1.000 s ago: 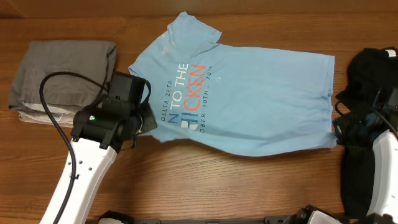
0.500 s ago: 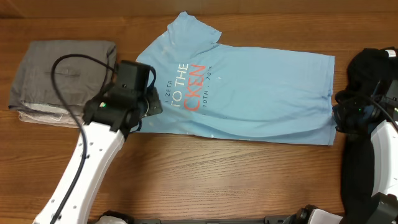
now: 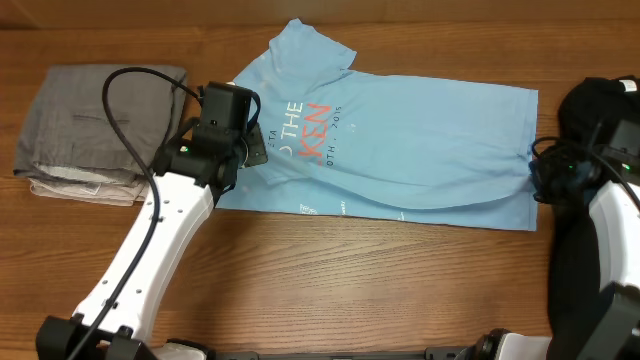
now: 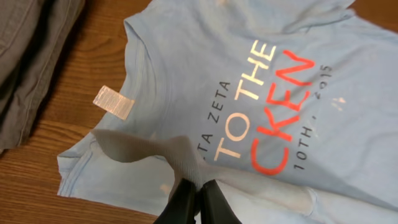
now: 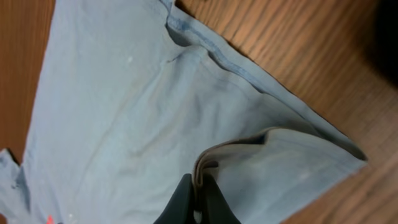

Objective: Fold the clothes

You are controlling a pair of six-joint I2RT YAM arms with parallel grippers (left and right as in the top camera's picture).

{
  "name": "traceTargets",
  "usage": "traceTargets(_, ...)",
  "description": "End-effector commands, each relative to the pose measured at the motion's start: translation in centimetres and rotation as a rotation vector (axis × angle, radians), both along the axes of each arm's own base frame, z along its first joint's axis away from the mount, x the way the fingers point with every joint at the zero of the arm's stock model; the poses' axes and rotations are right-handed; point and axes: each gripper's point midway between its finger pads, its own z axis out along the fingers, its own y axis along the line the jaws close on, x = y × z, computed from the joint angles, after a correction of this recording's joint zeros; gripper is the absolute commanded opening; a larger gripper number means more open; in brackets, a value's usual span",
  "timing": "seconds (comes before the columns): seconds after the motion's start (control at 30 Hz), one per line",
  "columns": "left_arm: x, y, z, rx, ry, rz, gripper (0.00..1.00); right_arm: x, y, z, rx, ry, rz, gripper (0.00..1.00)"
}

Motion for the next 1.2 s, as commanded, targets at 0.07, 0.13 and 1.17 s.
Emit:
traceTargets(0.07,1.9,0.1,-0.9,0.05,-0.008,-0.017,0.04,2.2,-0.1,-0.1,-0.061,-0.022,0.014,0.04)
traceTargets(0.13,2.6,-0.1,-1.3,0.06,-0.018,-0.036,0.04,2.1,-0.7,-0.2,-0.084,-0.013,-0.018,0.04)
traceTargets(1.17,6.6,0.6,-3.2,0.132,-0.102,0.023,0.04,4.9,-4.3,-5.2,-0.162,0.005,-0.162,0.04)
